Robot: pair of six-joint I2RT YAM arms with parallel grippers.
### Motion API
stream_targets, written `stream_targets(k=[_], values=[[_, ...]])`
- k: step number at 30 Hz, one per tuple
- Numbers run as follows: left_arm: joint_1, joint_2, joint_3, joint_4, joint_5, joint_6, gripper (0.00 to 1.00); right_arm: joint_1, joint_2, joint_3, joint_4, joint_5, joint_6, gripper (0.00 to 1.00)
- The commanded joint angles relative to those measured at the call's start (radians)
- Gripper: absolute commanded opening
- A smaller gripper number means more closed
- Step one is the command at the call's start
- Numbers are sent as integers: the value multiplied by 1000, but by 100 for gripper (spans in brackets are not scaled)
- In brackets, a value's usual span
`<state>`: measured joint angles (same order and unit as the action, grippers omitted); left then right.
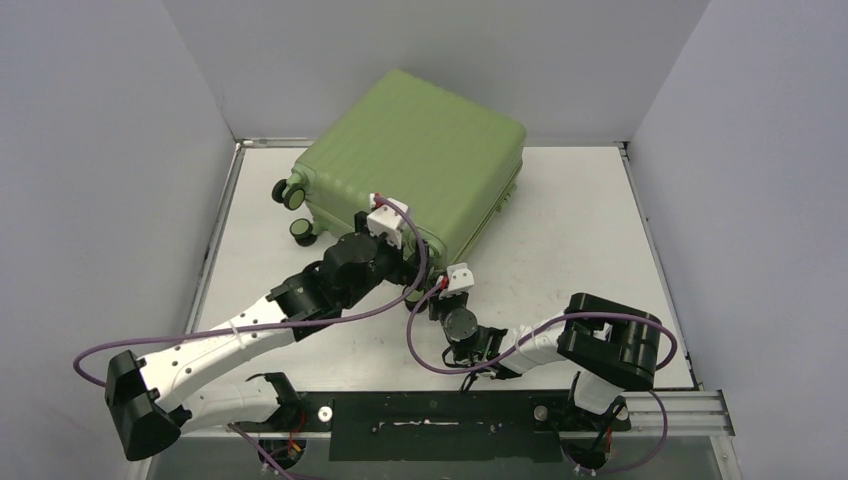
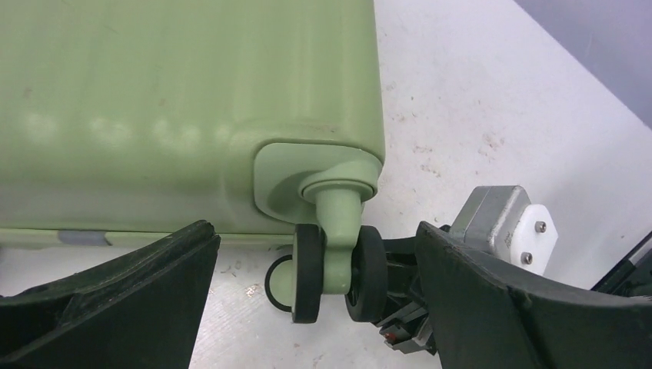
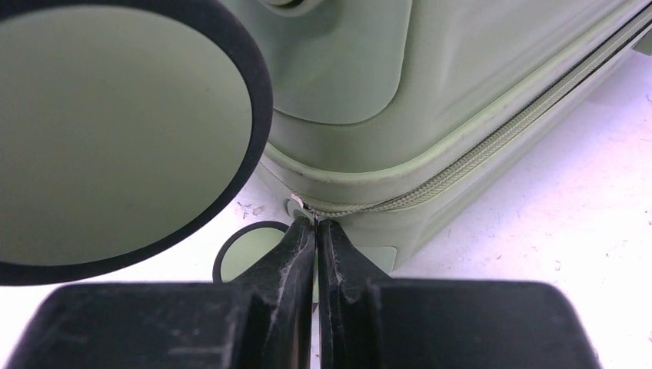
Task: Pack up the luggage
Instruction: Zip the luggage at the center of the board.
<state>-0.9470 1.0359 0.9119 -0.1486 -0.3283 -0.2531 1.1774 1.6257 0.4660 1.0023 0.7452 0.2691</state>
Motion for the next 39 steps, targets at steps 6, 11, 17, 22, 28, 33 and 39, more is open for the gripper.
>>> stream_targets(k=[6,11,17,22,28,33,39], values=[[2,148,109,-62,91,-14,96,-21,-12,8,28,24,7,0],[2,218,123,-119,92,6,85,-20,-20,8,6,37,10,0],[4,283,127,-145,66,11,65,-13,-39,-6,-16,72,23,0],[5,314,119,-157,28,15,39,-7,-59,-21,-26,107,39,0],[6,302,97,-156,-34,16,0,-4,-95,-37,-71,172,53,0],[8,274,77,-151,-73,7,0,-5,-136,-57,-116,242,71,0],[8,259,62,-149,-84,0,0,-5,-163,-66,-148,284,83,0]])
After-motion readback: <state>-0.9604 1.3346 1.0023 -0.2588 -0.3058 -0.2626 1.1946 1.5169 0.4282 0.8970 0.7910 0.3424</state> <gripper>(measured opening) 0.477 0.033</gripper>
